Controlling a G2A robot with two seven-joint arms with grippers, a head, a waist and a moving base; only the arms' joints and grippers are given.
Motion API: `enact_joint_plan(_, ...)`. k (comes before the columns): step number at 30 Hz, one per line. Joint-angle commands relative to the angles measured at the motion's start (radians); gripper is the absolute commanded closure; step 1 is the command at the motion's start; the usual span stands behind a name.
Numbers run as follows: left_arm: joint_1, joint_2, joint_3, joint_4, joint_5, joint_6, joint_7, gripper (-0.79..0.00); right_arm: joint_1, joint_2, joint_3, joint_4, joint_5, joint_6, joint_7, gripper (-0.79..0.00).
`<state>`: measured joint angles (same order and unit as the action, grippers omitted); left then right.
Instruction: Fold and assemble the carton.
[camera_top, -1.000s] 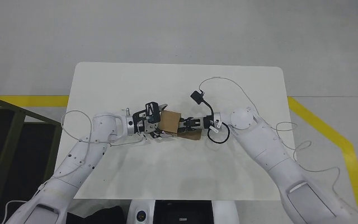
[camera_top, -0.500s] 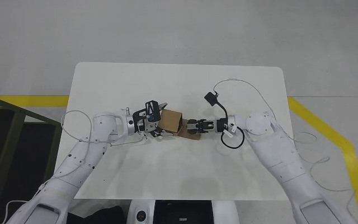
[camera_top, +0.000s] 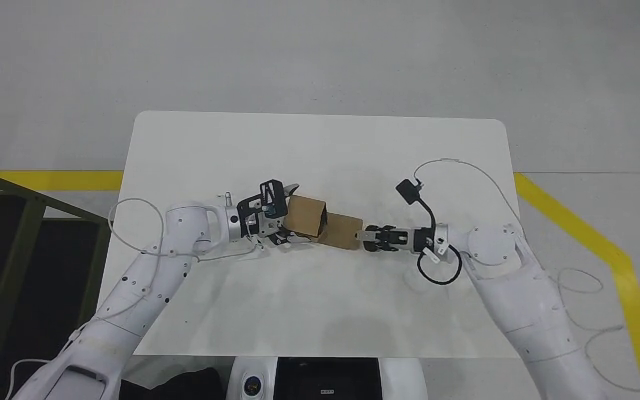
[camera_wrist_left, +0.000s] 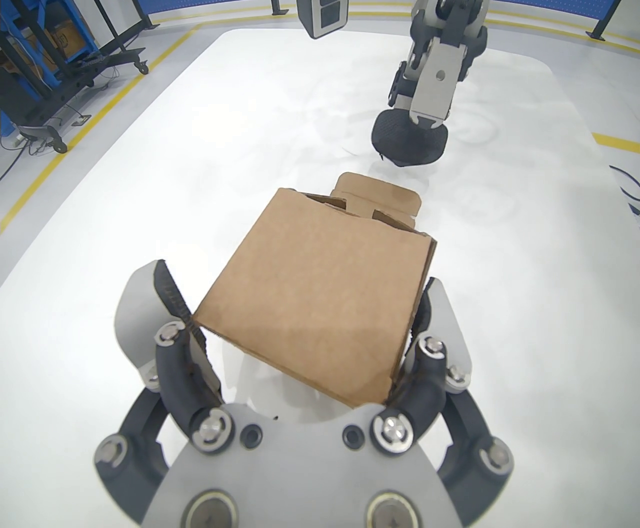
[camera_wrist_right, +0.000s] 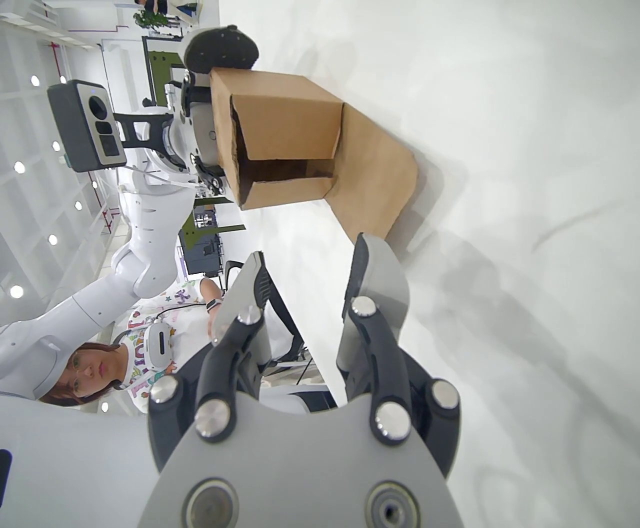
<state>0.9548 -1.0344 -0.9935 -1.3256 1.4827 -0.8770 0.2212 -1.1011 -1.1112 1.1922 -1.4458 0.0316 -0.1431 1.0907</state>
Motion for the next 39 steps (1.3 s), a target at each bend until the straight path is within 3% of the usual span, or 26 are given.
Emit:
enact_joint_plan(1,0.000,0.000,-0.001,0.000,-0.001,-0.001,-0.002,-0.785,-0.005,0.003,0.004,0.002,-0.016,0.010,0.001,-0.320)
enact_joint_plan(9,0.002,0.000,-0.003,-0.002,-0.001,-0.003,-0.004,-0.785,0.014,-0.003,-0.037,0.055,0.004,-0.012,-0.017,-0.320)
enact_joint_plan(27,0.012,0.002,-0.013,-0.011,0.007,-0.005,-0.001,-0.785,0.172,-0.051,-0.183,0.225,0.067,-0.077,-0.045,-0.345)
enact_joint_plan(39,0.013,0.001,-0.013,-0.014,0.008,-0.010,-0.002,-0.785,0.209,-0.067,-0.207,0.191,0.153,-0.143,-0.039,-0.348)
